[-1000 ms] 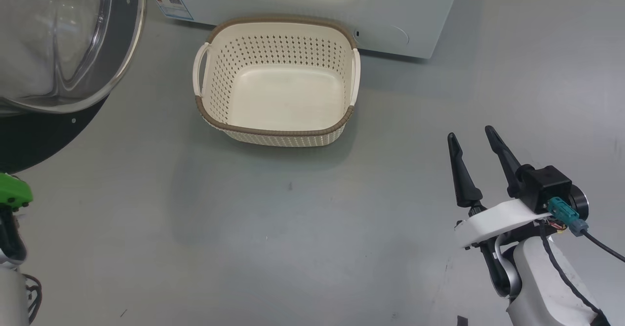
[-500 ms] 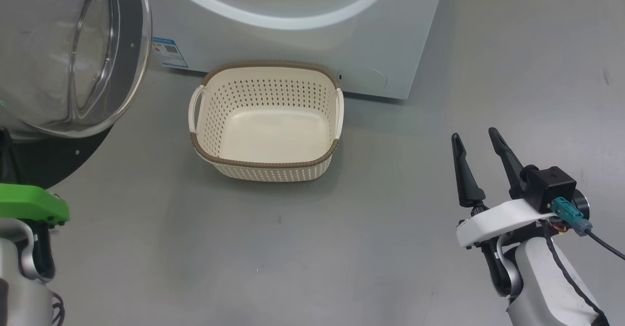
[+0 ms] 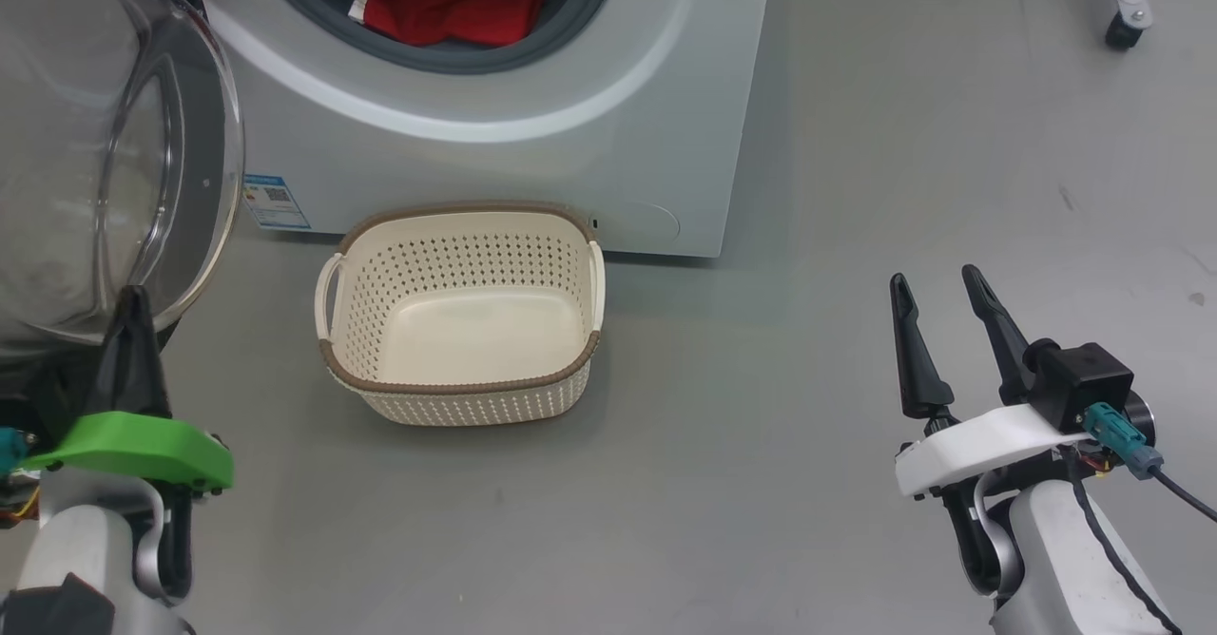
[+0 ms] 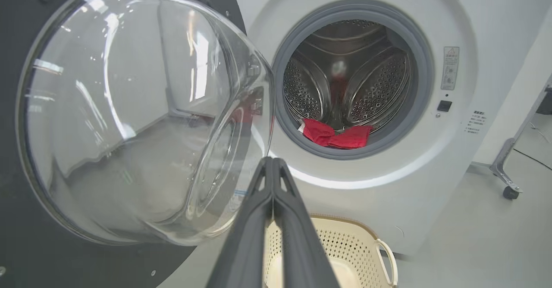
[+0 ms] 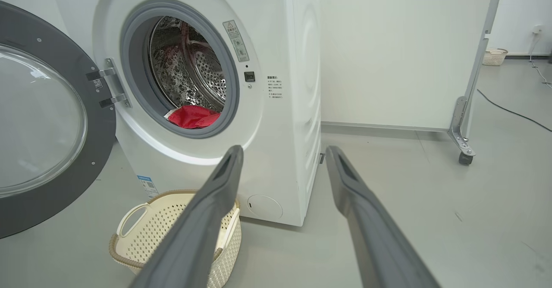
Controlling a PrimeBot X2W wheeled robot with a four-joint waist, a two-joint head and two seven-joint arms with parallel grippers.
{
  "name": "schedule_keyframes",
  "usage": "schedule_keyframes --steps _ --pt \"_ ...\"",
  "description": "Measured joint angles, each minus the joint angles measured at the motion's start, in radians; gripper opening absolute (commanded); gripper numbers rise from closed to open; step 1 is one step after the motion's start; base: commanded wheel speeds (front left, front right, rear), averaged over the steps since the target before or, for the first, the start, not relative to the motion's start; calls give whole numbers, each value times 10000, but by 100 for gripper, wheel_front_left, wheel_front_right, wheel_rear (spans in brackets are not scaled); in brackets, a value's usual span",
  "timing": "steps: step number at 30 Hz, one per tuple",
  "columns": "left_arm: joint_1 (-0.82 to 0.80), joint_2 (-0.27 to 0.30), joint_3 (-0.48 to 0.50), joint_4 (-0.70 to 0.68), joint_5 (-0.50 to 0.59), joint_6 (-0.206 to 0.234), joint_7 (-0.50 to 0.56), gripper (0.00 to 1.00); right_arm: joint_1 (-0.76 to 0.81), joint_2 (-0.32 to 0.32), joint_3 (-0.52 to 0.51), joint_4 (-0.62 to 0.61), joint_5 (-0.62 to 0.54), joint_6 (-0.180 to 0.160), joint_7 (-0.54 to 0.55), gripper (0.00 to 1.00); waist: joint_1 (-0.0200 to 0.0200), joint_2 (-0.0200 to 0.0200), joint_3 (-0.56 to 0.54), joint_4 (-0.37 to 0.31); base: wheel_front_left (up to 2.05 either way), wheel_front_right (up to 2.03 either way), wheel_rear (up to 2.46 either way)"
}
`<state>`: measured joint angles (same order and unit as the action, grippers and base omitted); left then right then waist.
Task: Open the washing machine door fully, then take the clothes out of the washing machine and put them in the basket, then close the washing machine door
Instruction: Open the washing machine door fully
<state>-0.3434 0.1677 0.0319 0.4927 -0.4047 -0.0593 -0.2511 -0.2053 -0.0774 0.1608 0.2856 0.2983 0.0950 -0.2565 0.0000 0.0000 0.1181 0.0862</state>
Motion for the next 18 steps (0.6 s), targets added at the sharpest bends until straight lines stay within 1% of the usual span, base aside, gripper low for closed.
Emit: schedule_keyframes --steps 8,14,15,16,17,18 --pt "620 -491 -360 -629 127 -151 -10 0 297 63 -111 -209 0 -6 0 100 0 0 -334 -484 0 0 0" --pt "910 -752 -456 -1108 276 -163 -10 0 461 73 -249 -368 0 -12 0 100 0 0 -407 -669 0 0 0" --pt "962 -796 -495 -1166 284 -163 -10 8 495 77 -251 -380 0 -12 0 100 0 0 -406 -680 0 0 0" --pt "1025 -830 -535 -1198 293 -163 -10 31 525 79 -255 -391 0 -12 0 100 0 0 -403 -690 0 0 0" --pt "1094 -869 -539 -1220 297 -163 -10 49 544 81 -257 -405 0 -12 0 100 0 0 -400 -700 0 0 0" --pt "1174 -903 -527 -1244 297 -161 -10 84 553 88 -259 -430 0 -12 0 100 0 0 -396 -710 0 0 0"
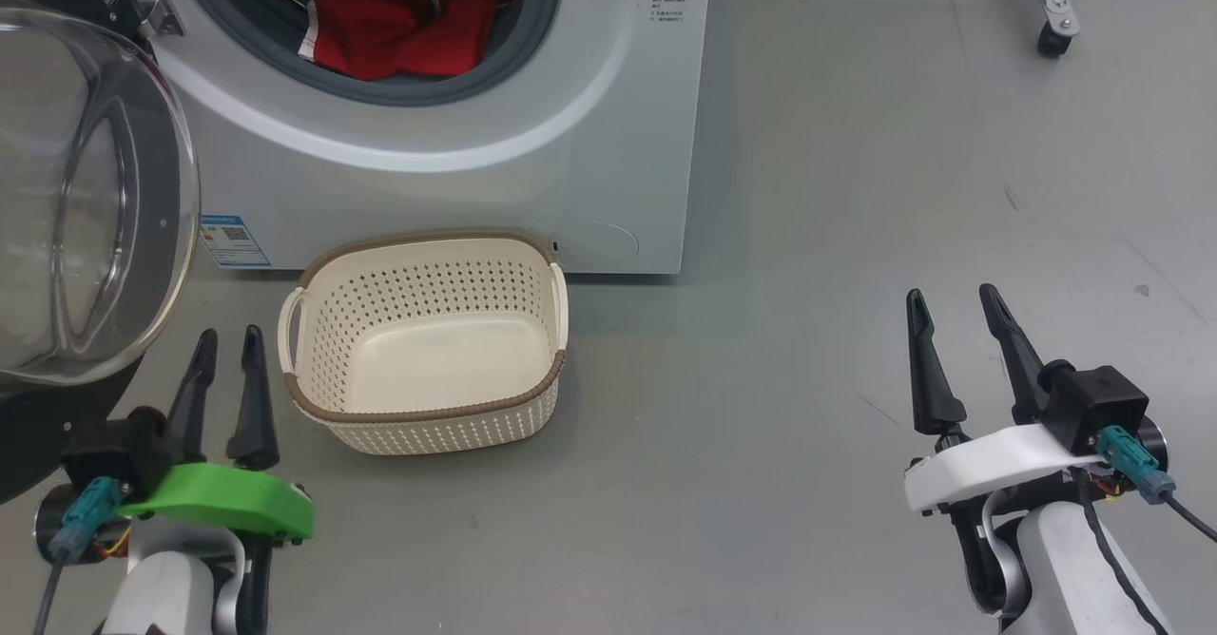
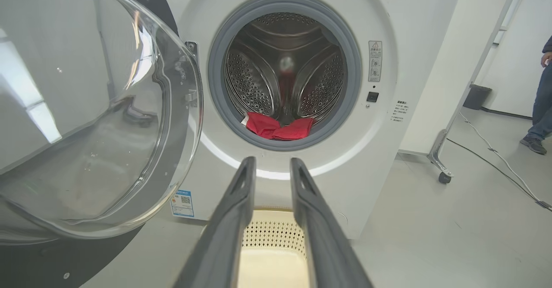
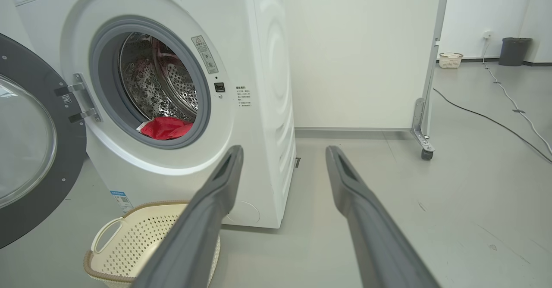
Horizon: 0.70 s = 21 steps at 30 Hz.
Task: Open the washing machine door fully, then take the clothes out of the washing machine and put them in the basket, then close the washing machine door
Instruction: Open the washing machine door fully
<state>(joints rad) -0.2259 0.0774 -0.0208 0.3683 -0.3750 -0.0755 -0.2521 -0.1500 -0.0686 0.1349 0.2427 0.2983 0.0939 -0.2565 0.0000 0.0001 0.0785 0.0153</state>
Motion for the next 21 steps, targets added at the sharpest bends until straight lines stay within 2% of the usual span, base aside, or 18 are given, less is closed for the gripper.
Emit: schedule_keyframes --steps 1,21 --pt "76 -25 8 -33 0 0 0 100 4 12 -2 -23 -2 0 0 100 0 0 5 -9 0 0 0" --pt "708 -142 -150 -428 276 90 0 100 174 54 4 -136 -100 2 0 100 0 0 115 -45 0 0 0"
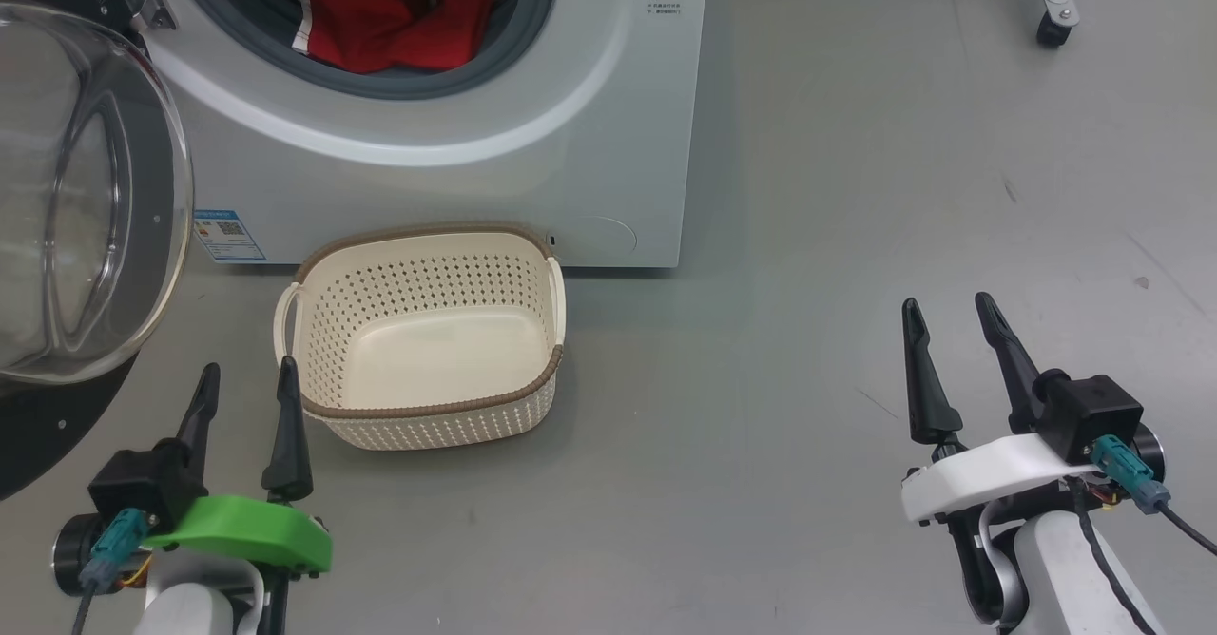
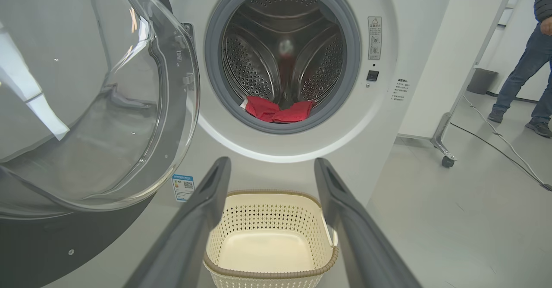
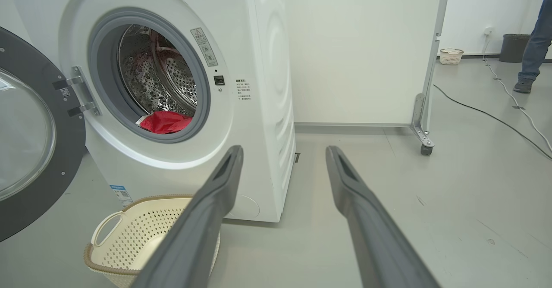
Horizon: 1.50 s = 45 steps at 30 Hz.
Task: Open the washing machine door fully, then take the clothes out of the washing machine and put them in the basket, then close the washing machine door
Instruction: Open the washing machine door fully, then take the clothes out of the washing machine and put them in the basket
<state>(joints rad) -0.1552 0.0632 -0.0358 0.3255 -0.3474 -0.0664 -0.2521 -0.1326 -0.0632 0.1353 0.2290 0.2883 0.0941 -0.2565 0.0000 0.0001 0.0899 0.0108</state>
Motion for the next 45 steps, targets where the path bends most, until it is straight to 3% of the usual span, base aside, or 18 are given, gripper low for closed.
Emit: schedule_keyframes --steps 45 --pt "403 -100 -297 -167 443 -8 0 100 49 19 40 90 -290 8 0 100 -1 0 -142 -79 0 0 0"
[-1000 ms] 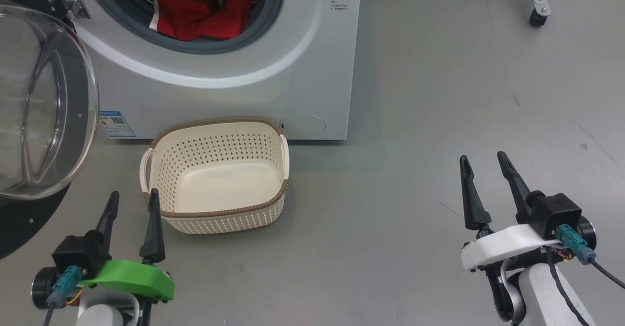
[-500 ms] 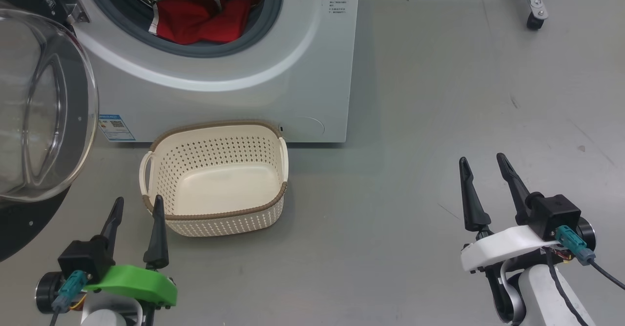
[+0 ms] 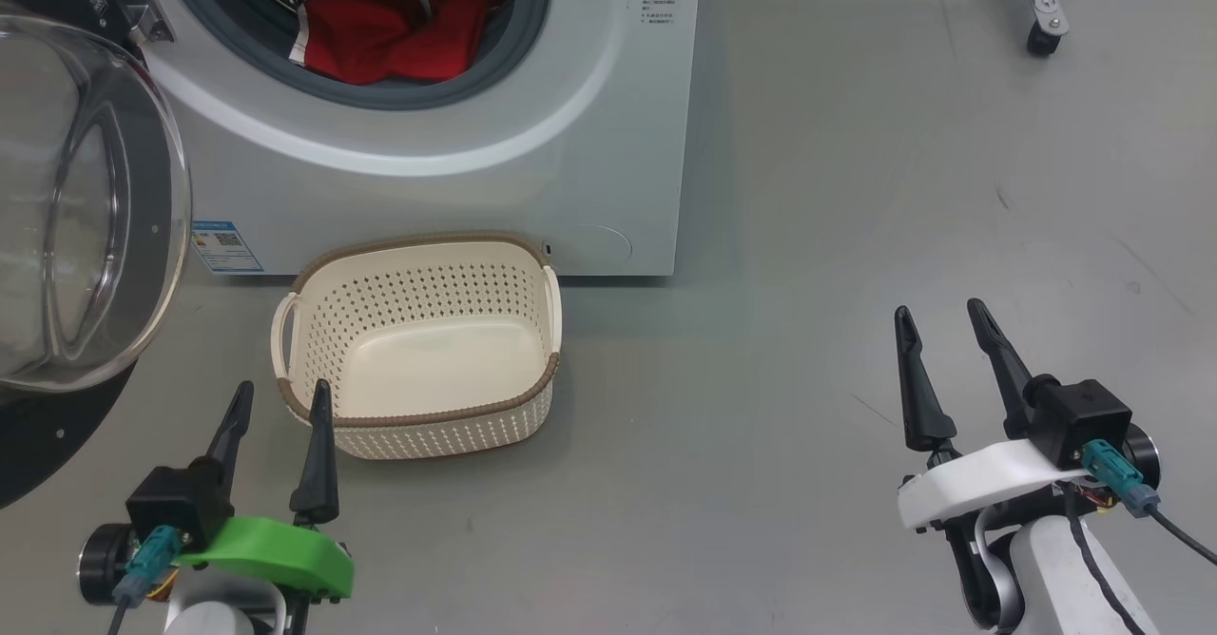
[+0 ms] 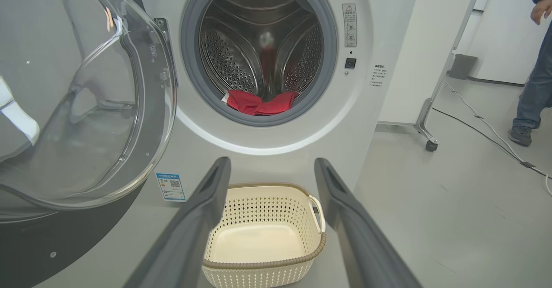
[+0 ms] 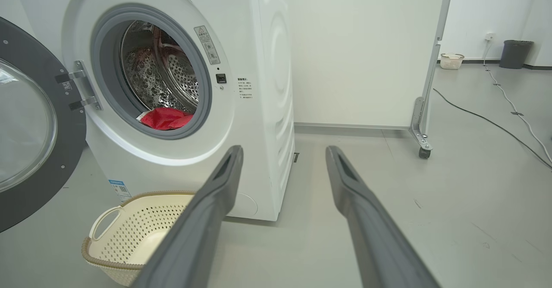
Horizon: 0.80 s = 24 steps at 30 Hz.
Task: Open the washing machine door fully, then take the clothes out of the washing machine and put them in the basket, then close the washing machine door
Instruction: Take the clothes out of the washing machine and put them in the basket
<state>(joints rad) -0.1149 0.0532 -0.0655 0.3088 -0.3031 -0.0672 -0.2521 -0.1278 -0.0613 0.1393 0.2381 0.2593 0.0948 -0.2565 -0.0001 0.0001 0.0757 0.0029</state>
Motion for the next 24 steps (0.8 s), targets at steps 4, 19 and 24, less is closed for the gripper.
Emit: schedule_keyframes --steps 4,19,24 --pt "0 0 4 -25 77 -10 0 100 13 2 0 0 0 2 0 100 0 0 -2 -3 0 0 0" --pt "25 -4 -19 -230 79 -178 0 100 102 21 8 -12 -61 8 0 100 0 0 70 -5 16 -16 0" --pt "25 -4 -15 -272 79 -186 0 100 115 33 4 -12 -63 8 0 100 0 0 136 9 52 -52 0"
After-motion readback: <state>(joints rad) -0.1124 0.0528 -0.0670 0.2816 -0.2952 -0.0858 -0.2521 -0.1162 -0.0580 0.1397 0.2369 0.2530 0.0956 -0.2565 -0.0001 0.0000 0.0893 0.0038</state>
